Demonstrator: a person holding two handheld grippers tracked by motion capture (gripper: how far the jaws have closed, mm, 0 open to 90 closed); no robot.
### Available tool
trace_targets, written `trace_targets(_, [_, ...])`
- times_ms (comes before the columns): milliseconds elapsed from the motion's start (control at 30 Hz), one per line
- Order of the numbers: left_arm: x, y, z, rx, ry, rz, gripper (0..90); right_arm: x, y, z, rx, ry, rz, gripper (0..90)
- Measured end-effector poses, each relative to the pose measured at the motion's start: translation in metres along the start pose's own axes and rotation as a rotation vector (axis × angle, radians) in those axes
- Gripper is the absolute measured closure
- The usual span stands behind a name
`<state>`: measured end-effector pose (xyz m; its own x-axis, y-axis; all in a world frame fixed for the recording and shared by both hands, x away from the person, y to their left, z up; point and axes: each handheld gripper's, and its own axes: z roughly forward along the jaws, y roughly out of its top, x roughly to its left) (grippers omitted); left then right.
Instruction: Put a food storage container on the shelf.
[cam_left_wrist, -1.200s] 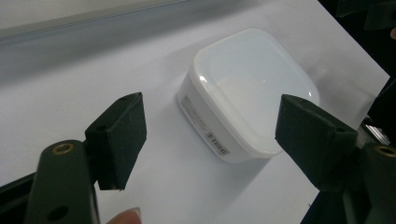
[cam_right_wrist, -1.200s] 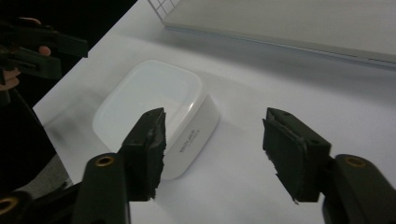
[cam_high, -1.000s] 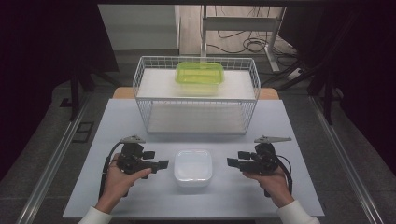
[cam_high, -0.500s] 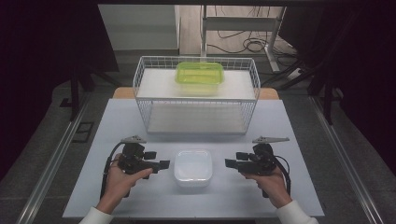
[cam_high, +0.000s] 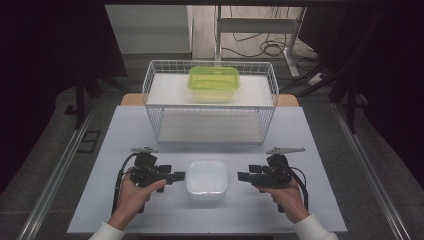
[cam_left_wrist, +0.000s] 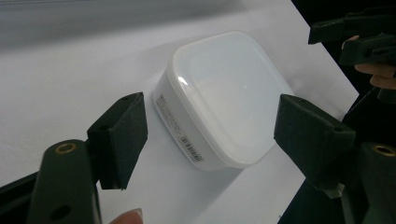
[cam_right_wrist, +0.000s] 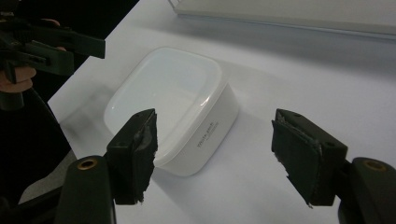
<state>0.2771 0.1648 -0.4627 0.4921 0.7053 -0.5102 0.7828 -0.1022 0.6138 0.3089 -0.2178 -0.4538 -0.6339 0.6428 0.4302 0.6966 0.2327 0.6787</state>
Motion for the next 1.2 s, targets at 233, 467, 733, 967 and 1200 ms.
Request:
trace_targets(233, [0.000,0.000,0.004,0.012,0.010,-0.002,24.9,0.003,0.001,0.007,0.011,0.007,0.003,30.7])
trace_targets(467, [0.003,-0.001,0.008,0.020,-0.001,-0.035,27.0,0.005,0.001,0.013,0.027,0.009,0.004,33.7])
trace_targets(733, [0.008,-0.003,0.016,0.032,-0.033,-0.079,31.6,0.004,-0.002,0.024,0.058,0.019,0.037,38.7])
trace_targets(967, [0.015,-0.006,0.024,0.041,-0.061,-0.128,34.8,0.002,-0.002,0.035,0.064,0.043,0.087,42.0])
trace_targets(1200, [0.019,-0.007,0.029,0.036,-0.086,-0.169,38.9,-0.001,-0.002,0.042,0.072,0.062,0.120,44.7])
